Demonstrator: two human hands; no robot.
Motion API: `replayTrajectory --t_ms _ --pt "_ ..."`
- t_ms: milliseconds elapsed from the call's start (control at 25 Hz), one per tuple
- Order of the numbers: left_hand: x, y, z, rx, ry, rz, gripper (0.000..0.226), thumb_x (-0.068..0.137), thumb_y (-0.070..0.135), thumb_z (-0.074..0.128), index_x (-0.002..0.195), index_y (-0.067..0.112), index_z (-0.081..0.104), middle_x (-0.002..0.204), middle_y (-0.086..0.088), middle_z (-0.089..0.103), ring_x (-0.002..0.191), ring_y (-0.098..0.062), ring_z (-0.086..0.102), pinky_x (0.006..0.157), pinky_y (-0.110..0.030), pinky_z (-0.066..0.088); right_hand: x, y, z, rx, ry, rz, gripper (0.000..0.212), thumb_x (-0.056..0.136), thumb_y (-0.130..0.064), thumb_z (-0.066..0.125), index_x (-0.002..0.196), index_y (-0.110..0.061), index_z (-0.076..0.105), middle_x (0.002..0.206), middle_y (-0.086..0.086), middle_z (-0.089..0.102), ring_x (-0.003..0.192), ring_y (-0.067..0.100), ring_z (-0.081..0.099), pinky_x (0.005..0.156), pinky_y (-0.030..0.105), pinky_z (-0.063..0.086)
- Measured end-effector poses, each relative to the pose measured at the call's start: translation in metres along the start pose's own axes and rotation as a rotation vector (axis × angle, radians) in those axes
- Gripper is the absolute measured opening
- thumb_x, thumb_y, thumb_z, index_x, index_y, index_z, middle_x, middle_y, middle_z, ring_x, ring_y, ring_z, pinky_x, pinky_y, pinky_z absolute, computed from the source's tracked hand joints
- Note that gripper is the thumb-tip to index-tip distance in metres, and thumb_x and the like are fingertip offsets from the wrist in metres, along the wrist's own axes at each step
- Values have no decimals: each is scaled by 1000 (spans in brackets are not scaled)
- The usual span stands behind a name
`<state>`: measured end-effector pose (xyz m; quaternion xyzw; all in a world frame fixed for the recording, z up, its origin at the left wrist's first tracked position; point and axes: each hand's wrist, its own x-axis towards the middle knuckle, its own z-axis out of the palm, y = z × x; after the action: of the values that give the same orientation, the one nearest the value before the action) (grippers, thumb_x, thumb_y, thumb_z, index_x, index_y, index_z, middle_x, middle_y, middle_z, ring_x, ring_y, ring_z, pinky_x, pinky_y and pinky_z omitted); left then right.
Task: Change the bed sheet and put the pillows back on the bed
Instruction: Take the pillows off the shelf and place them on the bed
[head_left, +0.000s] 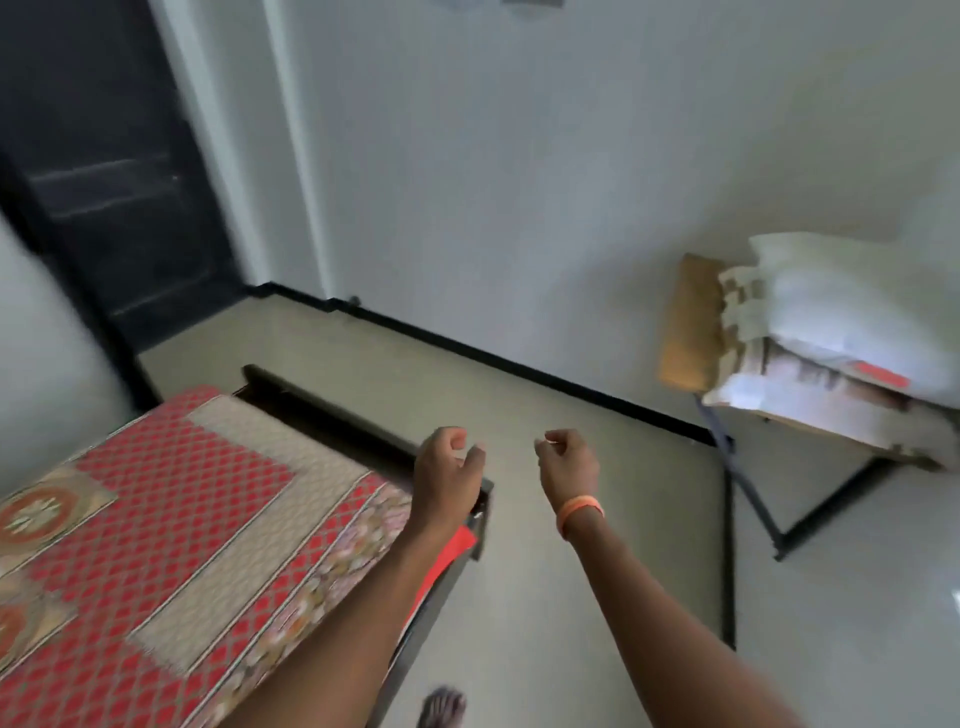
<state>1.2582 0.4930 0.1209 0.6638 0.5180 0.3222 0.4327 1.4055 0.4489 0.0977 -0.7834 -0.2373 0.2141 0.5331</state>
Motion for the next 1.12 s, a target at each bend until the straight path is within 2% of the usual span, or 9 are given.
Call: replayTrajectory --t_ms 200,440,560,640,720,800,880,1000,1120 --pt "119 85 128 -51 -316 95 29 93 23 63 117 8 61 113 -5 65 88 -14 56 78 -21 38 145 -25 -80 -3 299 73 20 90 -14 60 108 -7 65 94 7 66 91 23 61 79 24 43" --pt "202 193 287 -113 -596 175 33 97 31 57 123 9 57 114 -5 65 101 -22 63 84 -33 50 286 -39 -199 -1 604 50 17 89 -17 61 104 -12 64 90 -1 64 87 17 59 77 25 44" --pt "224 238 371 -111 -631 237 42 97 36 57 130 11 54 111 2 61 97 -15 58 77 -24 42 360 -34 -264 -30 689 -17 19 90 -19 62 106 -10 65 91 1 64 84 16 58 78 25 44" --pt "238 272 433 -101 -653 239 51 96 40 57 137 11 49 119 1 62 97 -13 56 72 -19 42 412 -26 -312 -53 744 -47 18 90 -19 62 105 -9 65 88 0 63 84 17 58 76 22 41" --pt "249 304 495 -79 -694 204 60 95 45 57 143 11 43 132 -4 58 110 -19 58 82 -23 46 462 -18 -366 -102 783 -49 17 90 -18 61 103 -8 66 89 2 66 87 20 60 75 21 39" --pt "258 332 552 -38 -701 136 71 92 51 59 146 10 39 142 -9 51 125 -28 53 101 -37 46 505 -7 -420 -203 824 -37 19 90 -17 60 105 -6 66 98 9 69 95 26 62 83 27 44" --pt "268 354 600 69 -643 90 82 86 60 61 145 8 39 143 -13 47 130 -34 48 106 -46 43 546 6 -470 -355 810 58 29 91 -22 59 115 -6 62 115 14 64 109 33 59 95 37 44" --pt "288 376 656 253 -554 -7 92 81 68 62 143 5 35 144 -19 43 132 -38 44 106 -48 41 593 33 -523 -539 685 346 57 94 -44 54 136 -6 45 137 21 45 125 42 46 105 49 38" --pt "308 376 687 151 -554 -105 102 80 61 69 151 4 23 151 -20 35 137 -38 40 107 -50 42 613 58 -541 -542 622 499 82 87 -67 50 143 -9 33 145 23 33 131 43 38 108 54 33"
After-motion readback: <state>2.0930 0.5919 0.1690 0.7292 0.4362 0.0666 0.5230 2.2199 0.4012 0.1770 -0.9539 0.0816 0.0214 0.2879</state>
